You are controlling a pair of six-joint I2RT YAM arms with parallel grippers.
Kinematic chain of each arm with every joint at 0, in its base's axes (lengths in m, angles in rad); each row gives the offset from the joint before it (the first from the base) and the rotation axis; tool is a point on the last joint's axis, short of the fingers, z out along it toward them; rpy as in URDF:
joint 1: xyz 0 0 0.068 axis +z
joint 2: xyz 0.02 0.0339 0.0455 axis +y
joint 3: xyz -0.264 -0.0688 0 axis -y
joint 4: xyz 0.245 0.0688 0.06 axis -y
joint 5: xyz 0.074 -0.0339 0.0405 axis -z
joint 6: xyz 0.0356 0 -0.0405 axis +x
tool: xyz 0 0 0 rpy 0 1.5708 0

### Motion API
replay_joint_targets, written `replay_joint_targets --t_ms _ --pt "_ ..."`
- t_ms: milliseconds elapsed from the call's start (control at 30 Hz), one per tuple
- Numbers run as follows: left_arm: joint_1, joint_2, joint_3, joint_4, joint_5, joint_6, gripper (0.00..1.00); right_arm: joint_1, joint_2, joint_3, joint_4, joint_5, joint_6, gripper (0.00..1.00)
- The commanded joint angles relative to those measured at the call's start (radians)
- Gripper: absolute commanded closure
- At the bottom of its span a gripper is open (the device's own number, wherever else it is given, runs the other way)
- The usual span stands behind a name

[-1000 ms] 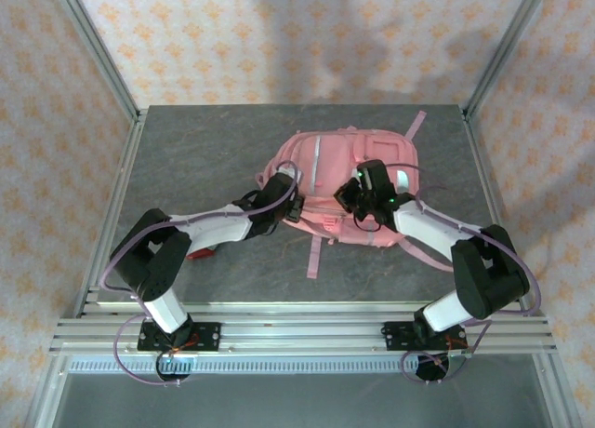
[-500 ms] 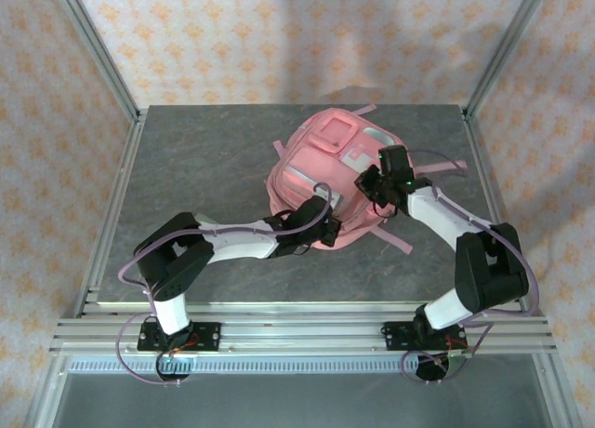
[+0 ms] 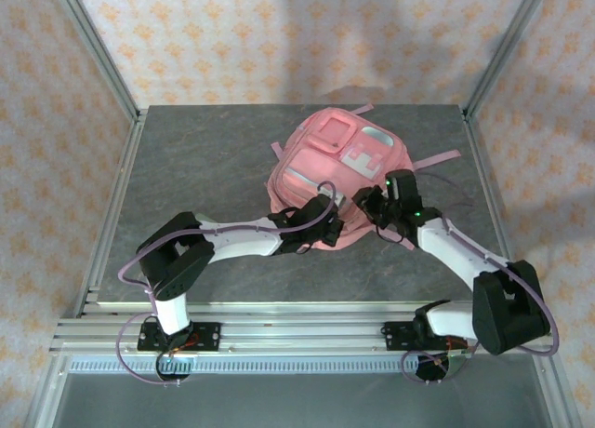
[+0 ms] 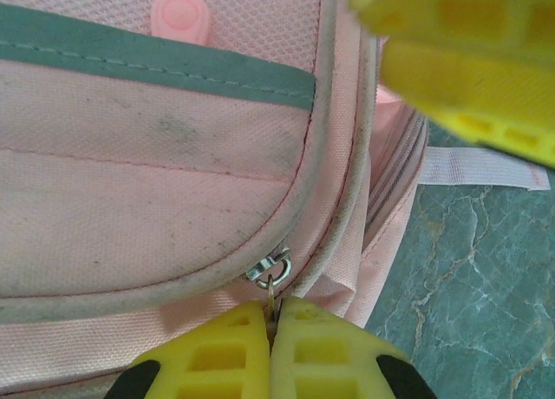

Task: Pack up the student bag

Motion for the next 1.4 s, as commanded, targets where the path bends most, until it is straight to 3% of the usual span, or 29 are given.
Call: replay_joint_targets --t_ms 0,167,300,333,500,833,1033,1167,1367 --pt "-0.023 -0.031 0.033 -0.056 -0.019 0.011 1.0 0.034 0.04 0.014 0.075 -0.016 0.029 0.68" --pt "-0.027 -0.032 0.043 -0.058 -0.035 0.008 1.0 0.056 0.141 0.06 0.09 -0.003 0.04 0.69" --pt "-0.028 -0.038 0.03 -0.072 -0.068 0.012 1.0 0.056 0.169 0.068 0.12 0.017 0.059 0.97" --pt "-0.026 -0.04 0.026 -0.081 -0.084 0.013 1.0 0.056 0.165 0.07 0.12 0.026 0.06 1.0" --pt "0.016 -0.077 -0.044 -0.132 -0.157 0.021 1.0 0.049 0.123 0.065 0.104 0.075 0.053 1.0" --pt "0.265 -0.244 -0.223 -0.142 -0.184 0.084 1.0 0.017 0.085 0.018 0.125 0.079 0.05 1.0" --pt "0.245 -0.208 -0.226 -0.13 -0.093 0.052 1.0 -0.005 0.141 0.115 0.056 0.099 -0.038 1.0" --pt "0.158 -0.179 -0.226 -0.088 -0.058 0.01 1.0 -0.083 0.177 0.214 0.009 0.095 -0.088 1.0" --pt "0.034 -0.065 -0.085 -0.032 -0.009 -0.039 1.0 -0.145 0.266 0.346 -0.017 0.076 -0.103 1.0"
